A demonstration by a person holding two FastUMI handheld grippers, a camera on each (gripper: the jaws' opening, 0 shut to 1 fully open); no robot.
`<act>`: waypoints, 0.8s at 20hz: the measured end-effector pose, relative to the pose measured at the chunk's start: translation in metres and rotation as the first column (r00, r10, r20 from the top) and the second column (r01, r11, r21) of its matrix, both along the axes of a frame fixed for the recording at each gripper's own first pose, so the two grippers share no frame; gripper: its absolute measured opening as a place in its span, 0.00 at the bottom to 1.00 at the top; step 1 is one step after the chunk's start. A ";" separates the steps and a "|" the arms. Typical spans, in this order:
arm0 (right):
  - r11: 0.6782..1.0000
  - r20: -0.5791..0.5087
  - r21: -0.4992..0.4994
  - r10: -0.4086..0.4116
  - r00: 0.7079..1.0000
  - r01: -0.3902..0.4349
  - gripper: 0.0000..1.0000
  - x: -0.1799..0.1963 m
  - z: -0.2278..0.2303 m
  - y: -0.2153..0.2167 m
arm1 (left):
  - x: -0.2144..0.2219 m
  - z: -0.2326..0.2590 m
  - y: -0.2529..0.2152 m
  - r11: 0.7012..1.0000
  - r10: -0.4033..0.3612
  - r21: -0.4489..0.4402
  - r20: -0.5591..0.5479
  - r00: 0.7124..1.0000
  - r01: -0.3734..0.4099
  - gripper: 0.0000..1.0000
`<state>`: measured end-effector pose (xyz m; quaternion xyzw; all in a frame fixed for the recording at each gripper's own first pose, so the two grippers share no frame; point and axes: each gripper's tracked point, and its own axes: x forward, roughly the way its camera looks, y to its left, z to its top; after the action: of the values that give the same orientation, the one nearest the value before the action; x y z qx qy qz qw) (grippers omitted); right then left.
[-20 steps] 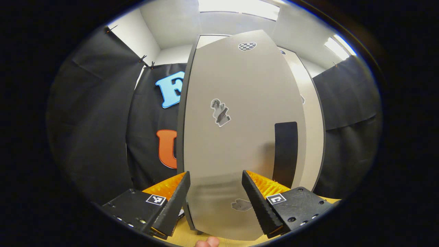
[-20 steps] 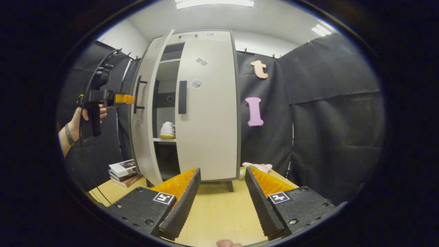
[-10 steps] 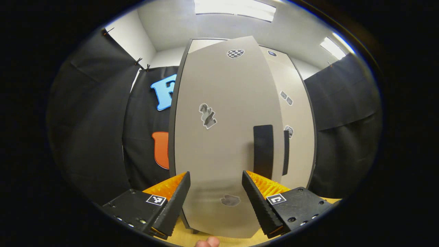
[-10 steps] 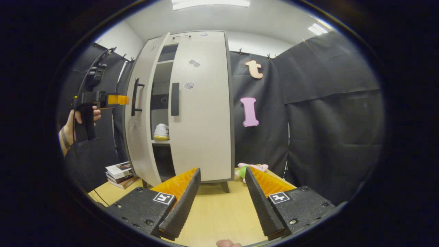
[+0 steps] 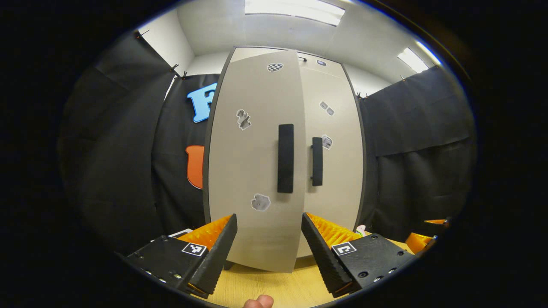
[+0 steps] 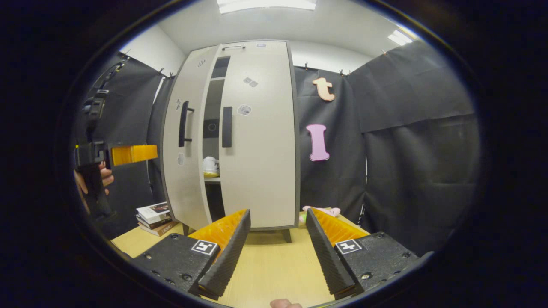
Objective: Grab one shoe with the right hand and put it into the shoe cabinet, grab the other shoe with the left hand and put it into the shoe cabinet; then close the right door with the right hand and the left door with the left hand.
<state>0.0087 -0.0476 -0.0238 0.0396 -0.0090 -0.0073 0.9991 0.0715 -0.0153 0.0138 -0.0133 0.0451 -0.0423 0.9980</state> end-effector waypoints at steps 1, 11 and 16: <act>1.000 -0.002 -0.002 0.004 1.000 -0.004 0.86 -0.001 -0.001 0.002 | -0.010 -0.006 -0.007 1.000 -0.006 0.003 -0.012 1.000 0.006 0.91; 0.998 -0.019 0.006 0.068 0.997 -0.068 0.86 -0.031 -0.014 0.023 | -0.089 -0.055 -0.059 0.998 -0.039 -0.057 -0.089 0.995 0.034 0.91; 0.997 -0.012 0.015 0.071 0.997 -0.071 0.82 -0.043 -0.007 0.024 | -0.096 -0.058 -0.059 0.997 -0.040 -0.068 -0.107 0.993 0.032 0.91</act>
<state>-0.0339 -0.0238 -0.0305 0.0471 -0.0012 0.0278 0.9985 -0.0242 -0.0739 -0.0447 -0.0479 0.0979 -0.0610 0.9922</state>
